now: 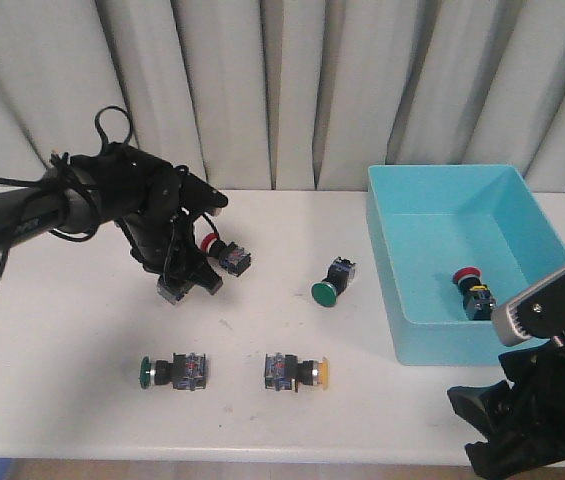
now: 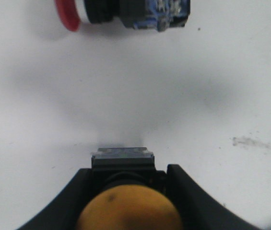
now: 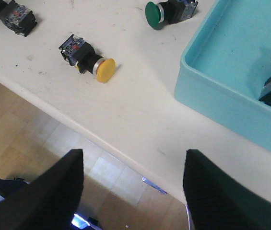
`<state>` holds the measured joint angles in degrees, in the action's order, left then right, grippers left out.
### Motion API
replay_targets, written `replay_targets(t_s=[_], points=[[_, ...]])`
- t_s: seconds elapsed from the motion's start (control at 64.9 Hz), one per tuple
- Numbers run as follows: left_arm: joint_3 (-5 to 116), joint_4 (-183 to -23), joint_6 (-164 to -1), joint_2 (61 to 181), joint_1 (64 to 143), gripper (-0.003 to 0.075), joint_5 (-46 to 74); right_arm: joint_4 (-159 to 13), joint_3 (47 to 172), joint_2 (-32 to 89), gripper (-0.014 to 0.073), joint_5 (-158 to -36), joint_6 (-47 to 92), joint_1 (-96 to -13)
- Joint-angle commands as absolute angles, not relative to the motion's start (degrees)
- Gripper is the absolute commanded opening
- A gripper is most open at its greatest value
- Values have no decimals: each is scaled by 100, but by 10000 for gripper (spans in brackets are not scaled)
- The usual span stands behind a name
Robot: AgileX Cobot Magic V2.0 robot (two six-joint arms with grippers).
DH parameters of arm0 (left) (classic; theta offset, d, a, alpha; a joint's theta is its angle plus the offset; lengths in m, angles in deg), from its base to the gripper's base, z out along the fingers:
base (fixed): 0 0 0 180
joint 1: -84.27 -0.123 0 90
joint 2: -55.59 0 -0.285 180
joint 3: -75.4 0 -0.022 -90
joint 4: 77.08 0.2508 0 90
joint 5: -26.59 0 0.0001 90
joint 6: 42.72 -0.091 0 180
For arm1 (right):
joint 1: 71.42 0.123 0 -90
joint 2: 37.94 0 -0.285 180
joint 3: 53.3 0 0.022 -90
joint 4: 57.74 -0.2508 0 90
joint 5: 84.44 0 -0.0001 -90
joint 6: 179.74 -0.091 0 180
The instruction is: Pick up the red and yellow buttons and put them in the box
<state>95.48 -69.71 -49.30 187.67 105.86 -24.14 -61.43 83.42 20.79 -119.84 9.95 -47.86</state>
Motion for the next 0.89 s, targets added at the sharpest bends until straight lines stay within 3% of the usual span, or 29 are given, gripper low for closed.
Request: replay_targets(t_s=[0.0, 0.216, 0.632, 0.879], points=[[9708, -6995, -4874, 17919, 10591, 195, -2525, -6124, 8494, 2028, 436, -11648, 1049, -4779], [9179, -7328, -4894, 16721, 10591, 195, -2430, -6124, 8494, 2028, 436, -11648, 1049, -4779], [5822, -7863, -5339, 13725, 10591, 195, -904, -6124, 8494, 2028, 436, -11648, 1049, -4779], [5110, -8452, -5532, 13454, 10604, 195, -189, -6145, 8494, 2028, 436, -11647, 1049, -4779]])
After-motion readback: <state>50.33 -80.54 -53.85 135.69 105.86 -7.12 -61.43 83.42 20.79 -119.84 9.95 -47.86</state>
